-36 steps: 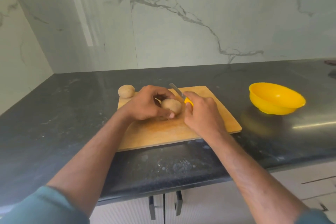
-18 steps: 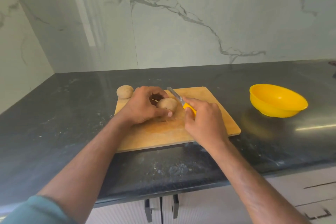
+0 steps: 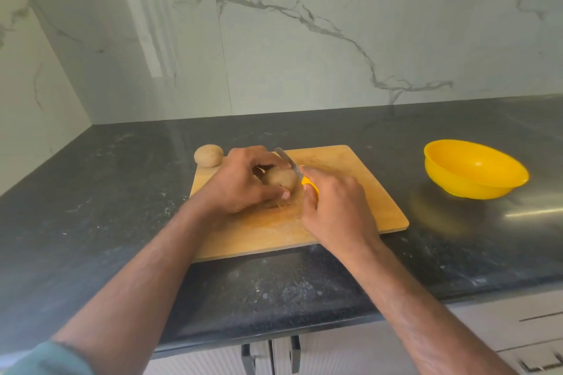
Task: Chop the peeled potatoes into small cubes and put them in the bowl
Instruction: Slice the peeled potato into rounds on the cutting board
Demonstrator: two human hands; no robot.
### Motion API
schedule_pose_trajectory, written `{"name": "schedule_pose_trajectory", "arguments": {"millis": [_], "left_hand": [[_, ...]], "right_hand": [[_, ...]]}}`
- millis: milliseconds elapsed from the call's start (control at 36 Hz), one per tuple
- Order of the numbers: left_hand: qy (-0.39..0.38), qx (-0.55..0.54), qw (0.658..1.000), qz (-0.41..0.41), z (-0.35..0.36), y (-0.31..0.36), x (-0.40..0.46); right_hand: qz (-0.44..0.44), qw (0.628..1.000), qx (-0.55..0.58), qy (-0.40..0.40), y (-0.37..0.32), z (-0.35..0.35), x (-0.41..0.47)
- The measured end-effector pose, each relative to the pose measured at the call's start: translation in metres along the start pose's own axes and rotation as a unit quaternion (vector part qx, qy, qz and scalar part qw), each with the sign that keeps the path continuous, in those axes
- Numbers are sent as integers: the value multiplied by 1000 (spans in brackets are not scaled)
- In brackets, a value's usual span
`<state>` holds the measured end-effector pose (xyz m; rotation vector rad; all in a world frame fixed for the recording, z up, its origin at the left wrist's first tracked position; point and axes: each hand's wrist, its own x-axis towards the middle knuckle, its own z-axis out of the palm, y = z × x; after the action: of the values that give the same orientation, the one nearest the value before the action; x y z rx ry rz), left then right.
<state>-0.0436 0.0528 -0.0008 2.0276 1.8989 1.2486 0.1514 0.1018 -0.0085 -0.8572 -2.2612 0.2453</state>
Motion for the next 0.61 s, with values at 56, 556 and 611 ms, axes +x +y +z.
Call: {"name": "schedule_pose_trajectory", "arguments": {"millis": [56,556,611], "left_hand": [[-2,11,1000,9,0,1,0],[-12,45,999,16,1,2,1],[-11,42,999,14,1,2,1]], "right_hand": [[-2,1000,-12,-2,-2,0,1],[-5,999,-10,-43,-10,-7,1],[-1,998,-18,-56,-11,-7,-3]]}}
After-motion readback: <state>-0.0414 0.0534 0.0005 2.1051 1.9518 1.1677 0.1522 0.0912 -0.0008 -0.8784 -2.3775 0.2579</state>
